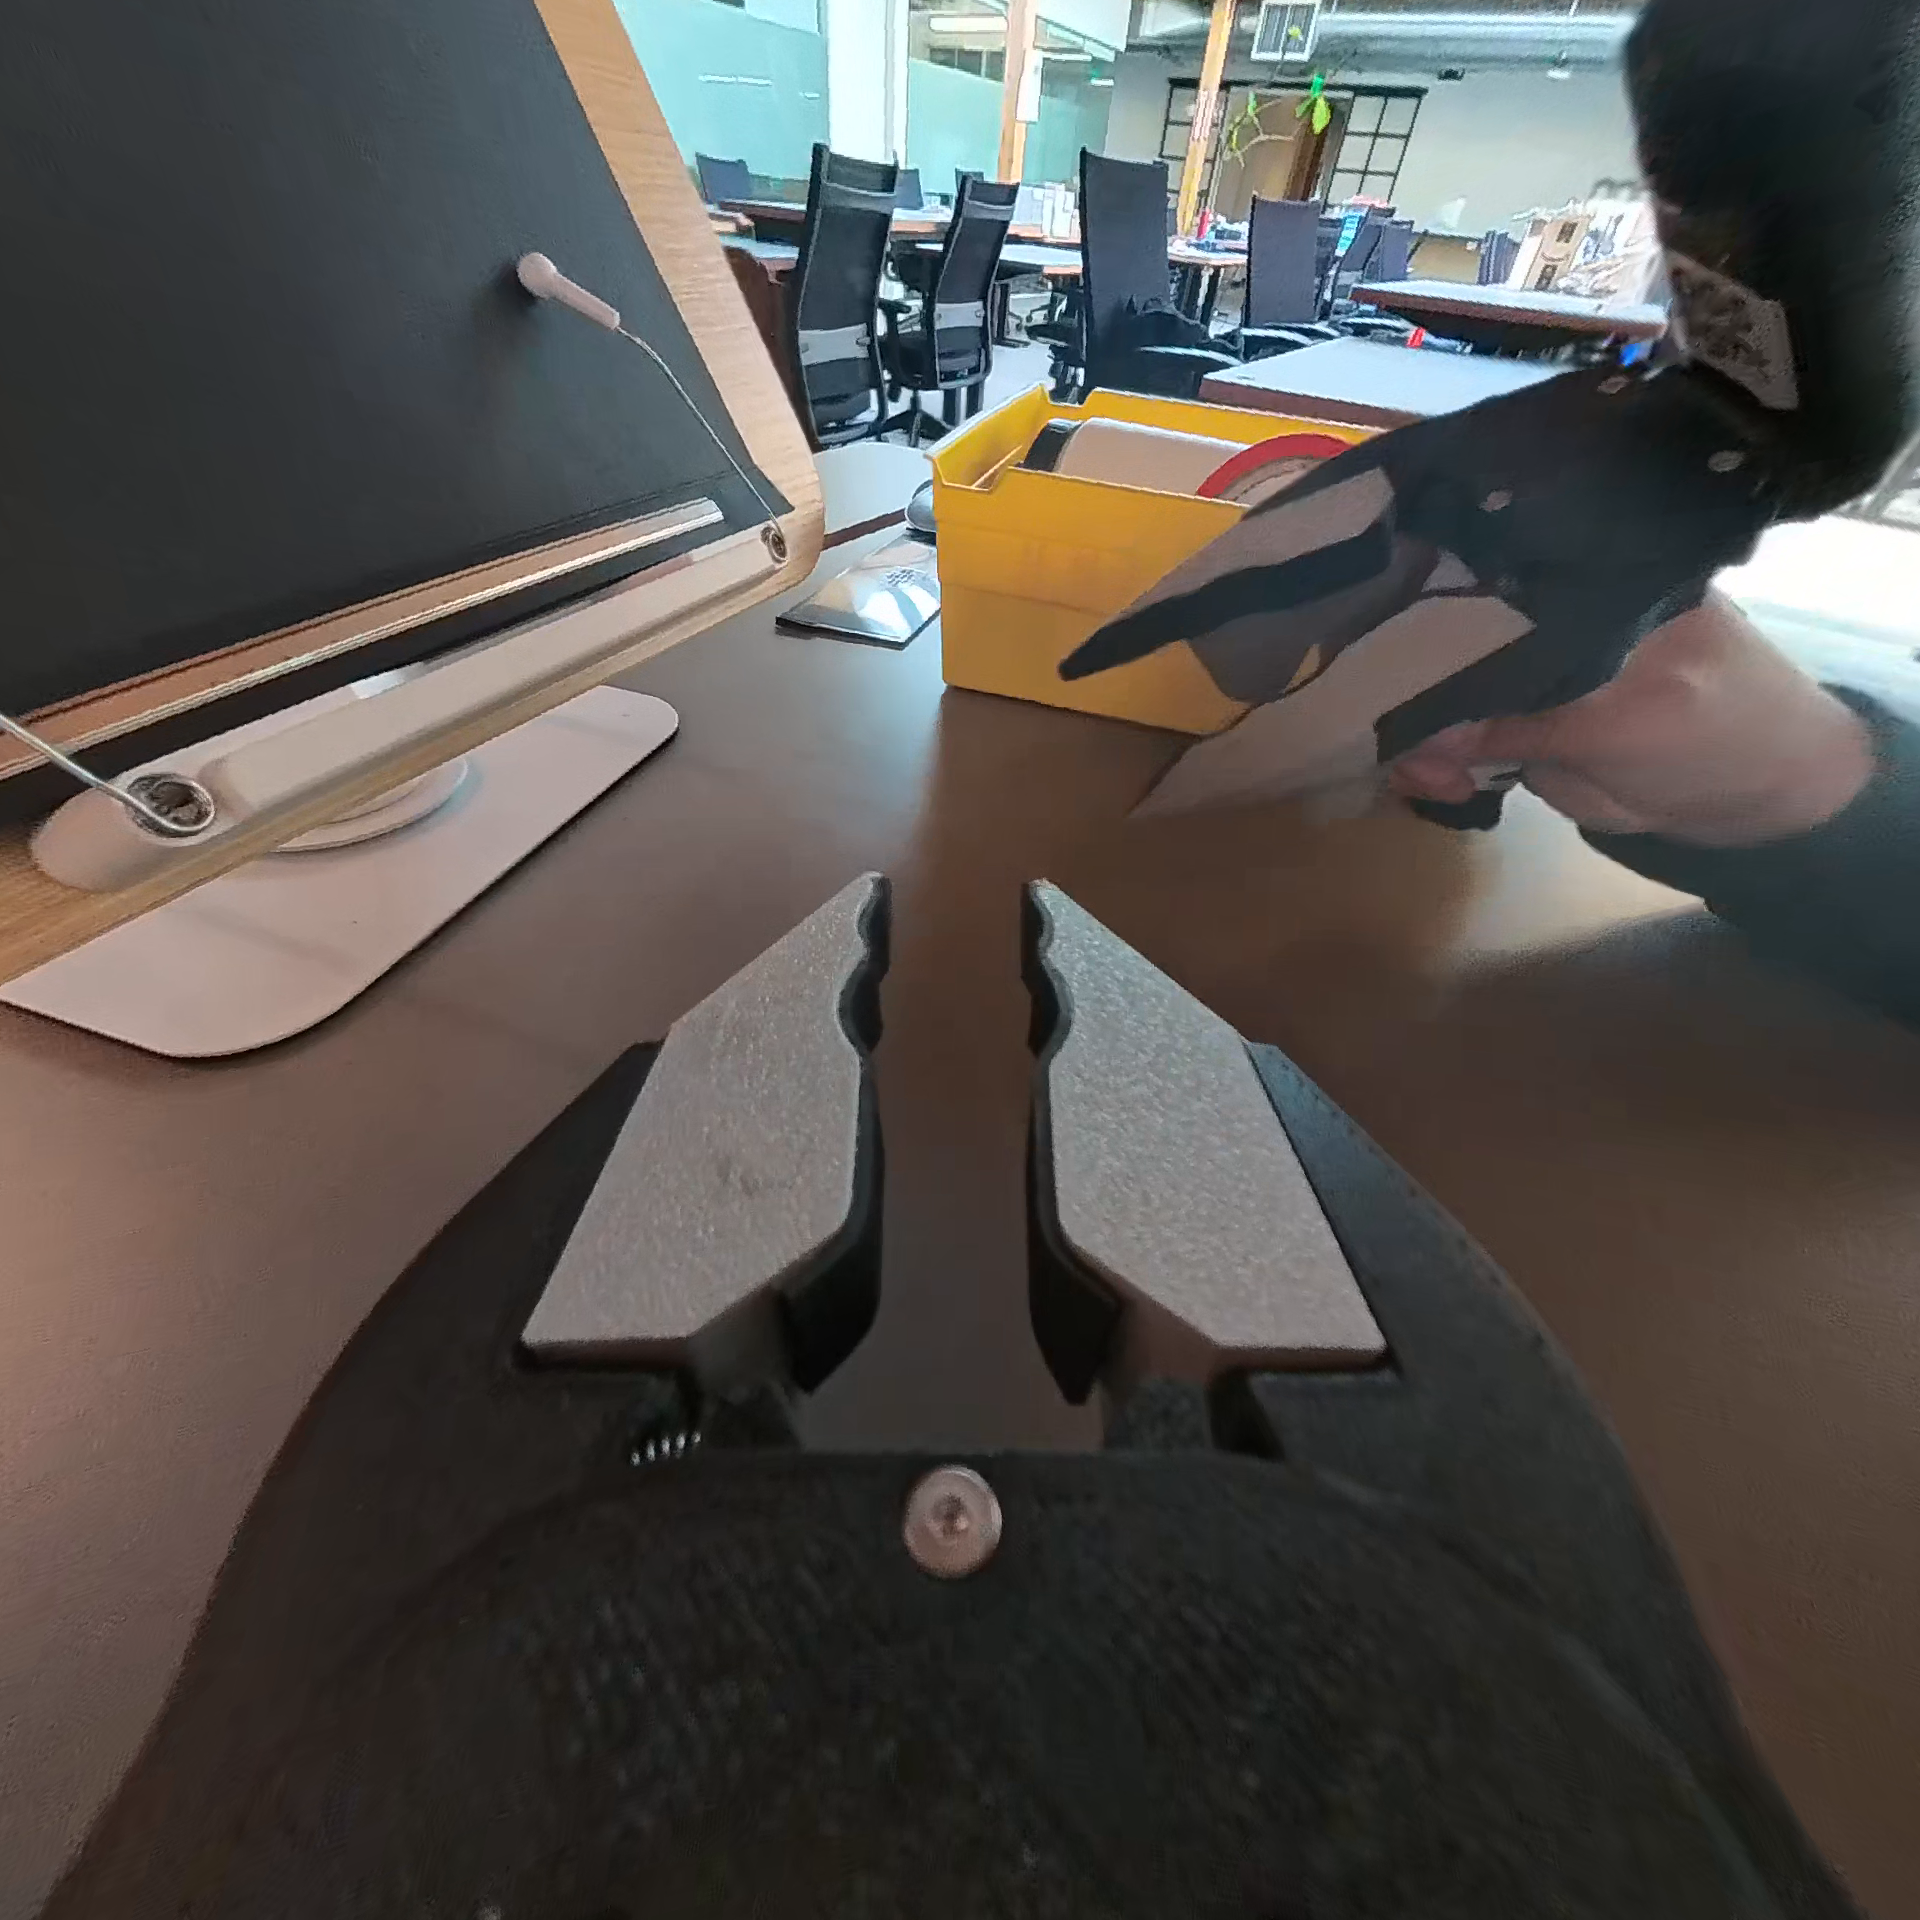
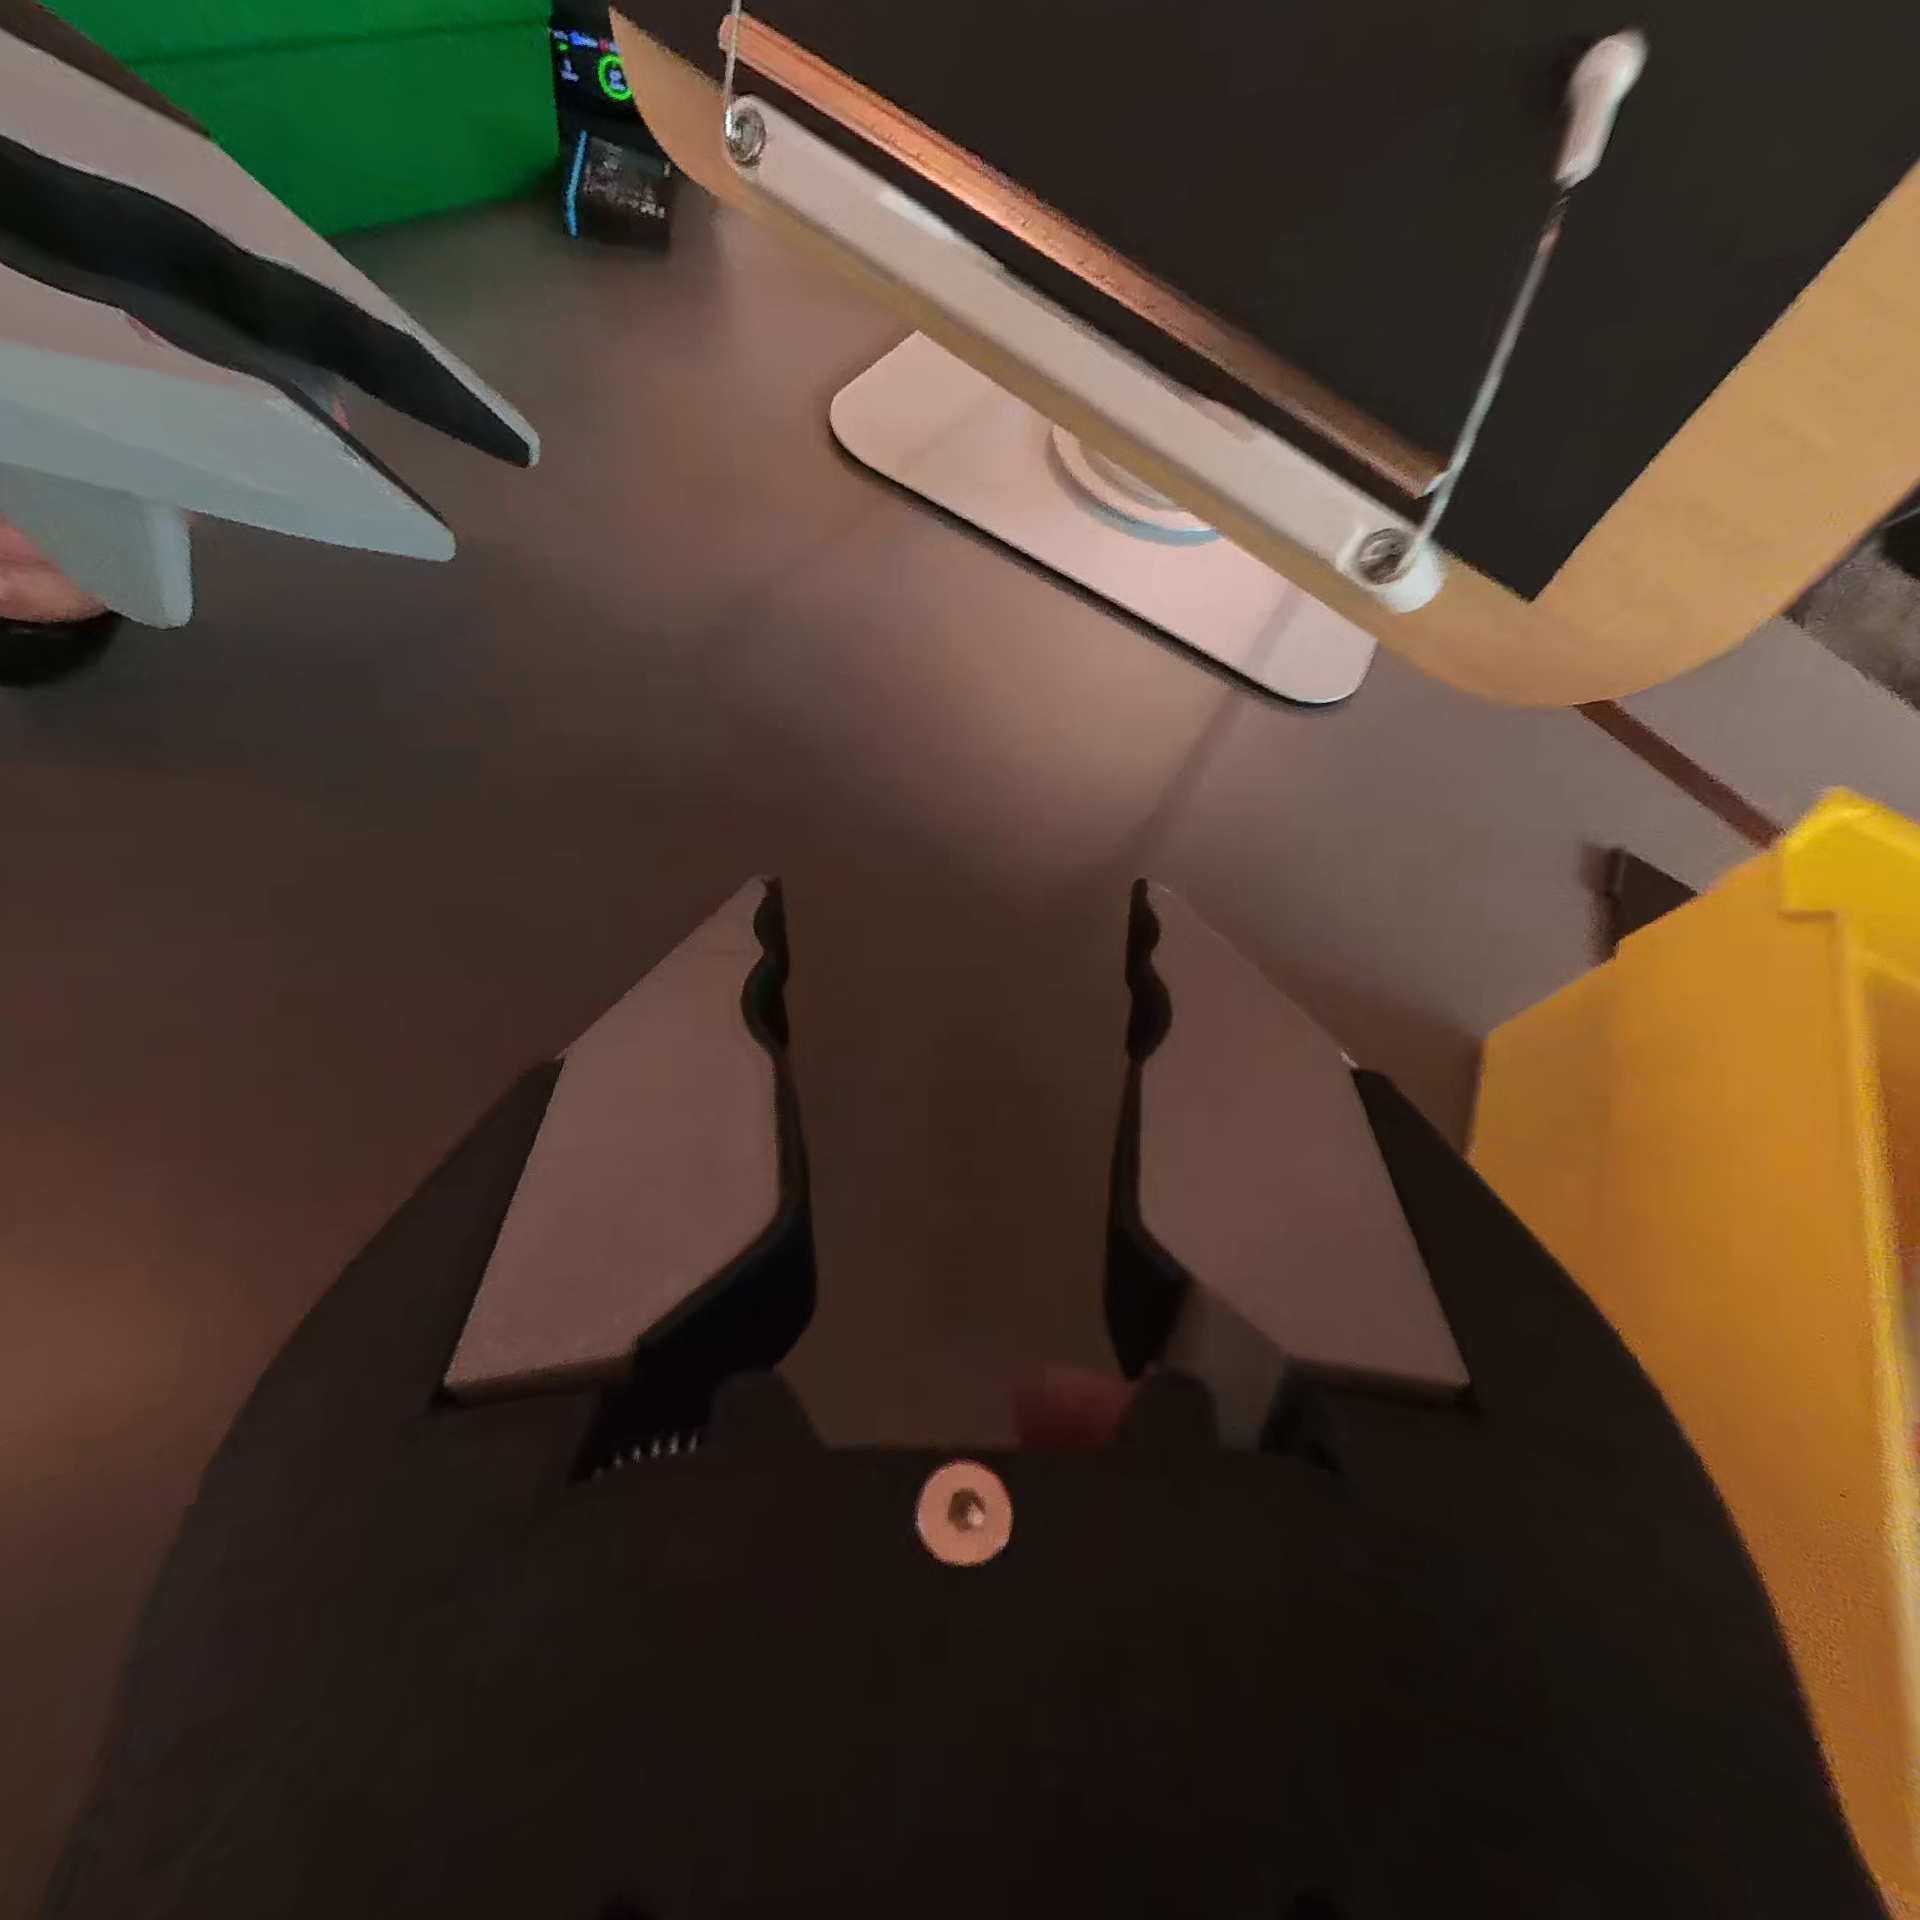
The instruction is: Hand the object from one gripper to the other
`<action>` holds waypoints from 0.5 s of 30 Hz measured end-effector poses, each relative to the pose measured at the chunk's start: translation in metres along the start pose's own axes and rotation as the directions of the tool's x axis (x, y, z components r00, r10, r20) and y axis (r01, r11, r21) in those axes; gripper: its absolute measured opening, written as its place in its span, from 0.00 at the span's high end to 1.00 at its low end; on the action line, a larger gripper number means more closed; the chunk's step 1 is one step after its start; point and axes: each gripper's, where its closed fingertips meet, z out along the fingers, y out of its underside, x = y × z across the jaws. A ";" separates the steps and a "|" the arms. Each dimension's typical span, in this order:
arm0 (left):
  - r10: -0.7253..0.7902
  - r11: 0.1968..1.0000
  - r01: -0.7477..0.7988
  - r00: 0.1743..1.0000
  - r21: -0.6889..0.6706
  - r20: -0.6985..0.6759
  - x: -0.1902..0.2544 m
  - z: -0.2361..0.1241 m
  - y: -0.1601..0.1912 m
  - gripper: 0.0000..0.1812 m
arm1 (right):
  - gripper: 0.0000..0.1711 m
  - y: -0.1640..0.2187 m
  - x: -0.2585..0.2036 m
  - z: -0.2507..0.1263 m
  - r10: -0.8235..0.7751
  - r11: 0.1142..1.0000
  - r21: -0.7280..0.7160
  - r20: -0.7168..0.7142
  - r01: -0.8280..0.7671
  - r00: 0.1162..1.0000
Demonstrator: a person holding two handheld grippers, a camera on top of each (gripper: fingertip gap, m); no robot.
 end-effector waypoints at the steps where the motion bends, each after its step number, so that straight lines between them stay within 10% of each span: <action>1: 0.015 1.000 -0.015 1.000 -0.002 0.009 -0.001 -0.001 -0.001 0.87 | 0.61 0.004 -0.005 0.006 0.018 1.000 -0.009 0.028 -0.018 0.999; 9: 0.098 0.988 -0.117 0.981 0.106 0.168 -0.017 -0.040 -0.050 0.84 | 0.56 0.043 -0.028 0.040 0.118 0.974 -0.212 0.181 -0.079 0.976; 15: 0.047 0.993 -0.085 0.909 0.076 0.413 -0.074 -0.135 -0.085 0.79 | 0.55 0.044 -0.029 0.040 0.094 0.976 -0.213 0.176 -0.055 0.980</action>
